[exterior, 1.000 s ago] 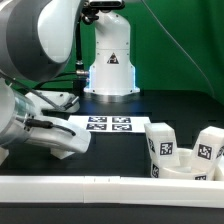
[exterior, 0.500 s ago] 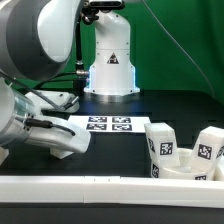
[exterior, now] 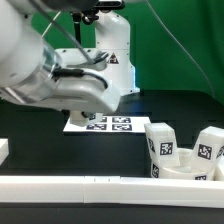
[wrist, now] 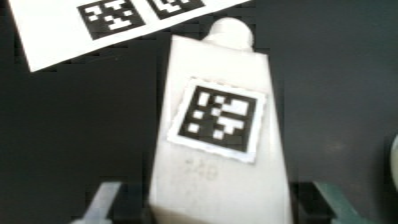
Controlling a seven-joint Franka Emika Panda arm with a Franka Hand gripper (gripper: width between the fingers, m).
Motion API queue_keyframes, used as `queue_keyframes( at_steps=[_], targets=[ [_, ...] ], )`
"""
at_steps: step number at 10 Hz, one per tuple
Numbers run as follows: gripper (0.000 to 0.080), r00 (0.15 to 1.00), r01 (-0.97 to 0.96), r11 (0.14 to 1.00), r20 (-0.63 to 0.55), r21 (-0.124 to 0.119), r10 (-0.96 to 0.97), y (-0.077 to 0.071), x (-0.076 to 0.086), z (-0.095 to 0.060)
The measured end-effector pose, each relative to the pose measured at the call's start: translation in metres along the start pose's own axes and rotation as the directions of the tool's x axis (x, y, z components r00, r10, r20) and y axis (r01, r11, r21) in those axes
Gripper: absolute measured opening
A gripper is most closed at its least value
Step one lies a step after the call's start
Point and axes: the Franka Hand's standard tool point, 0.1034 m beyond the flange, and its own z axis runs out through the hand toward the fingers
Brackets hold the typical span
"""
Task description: Assemble stool
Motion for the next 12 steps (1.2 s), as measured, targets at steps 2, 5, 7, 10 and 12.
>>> queue_keyframes(
  at_steps=[2, 5, 7, 10, 12],
  targets=[
    [0.0327, 1.000, -0.002, 1.000, -0.018, 0.003, 0.002, 0.005, 0.006, 0.001],
    [0.0327, 0.977, 0.017, 1.000, -0.211, 0.003, -0.016, -0.009, 0.019, -0.014],
    [0.0327, 0.935, 0.031, 0.999, -0.355, 0.007, -0.027, -0.024, 0.018, -0.026],
    [0.0327, 0.846, 0.027, 0.999, -0.533, 0.023, -0.011, -0.041, 0.004, -0.025],
    [0.0327, 0.732, 0.036, 0.999, -0.681, 0.017, -0.015, -0.048, 0.013, -0.032]
  ],
)
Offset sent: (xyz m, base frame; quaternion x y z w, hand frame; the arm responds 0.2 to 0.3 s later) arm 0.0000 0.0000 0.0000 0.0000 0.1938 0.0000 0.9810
